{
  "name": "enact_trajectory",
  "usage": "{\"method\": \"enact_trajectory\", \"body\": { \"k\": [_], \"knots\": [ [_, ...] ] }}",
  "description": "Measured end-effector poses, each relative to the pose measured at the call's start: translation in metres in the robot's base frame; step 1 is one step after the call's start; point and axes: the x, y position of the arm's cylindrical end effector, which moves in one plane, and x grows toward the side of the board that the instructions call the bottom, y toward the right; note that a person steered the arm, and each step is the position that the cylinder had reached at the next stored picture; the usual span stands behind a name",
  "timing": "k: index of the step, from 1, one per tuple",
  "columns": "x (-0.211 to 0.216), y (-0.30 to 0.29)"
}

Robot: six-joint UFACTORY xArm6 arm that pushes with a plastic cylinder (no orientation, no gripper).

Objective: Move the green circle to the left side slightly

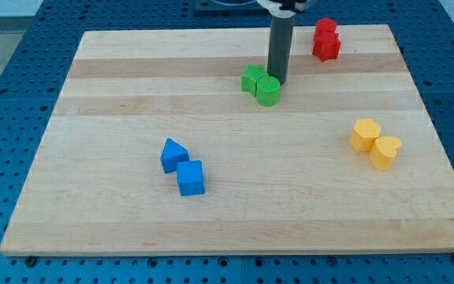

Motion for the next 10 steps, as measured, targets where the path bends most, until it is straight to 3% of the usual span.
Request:
{"method": "enact_trajectory", "body": {
  "k": [2,4,6,7,8,9,10],
  "knots": [
    [0.002,0.028],
    [0.042,0.030],
    [0.046,-0.019],
    [0.048,0.019],
    [0.046,0.105],
    [0.009,0.184],
    [-0.063,0.193]
  ]
}}
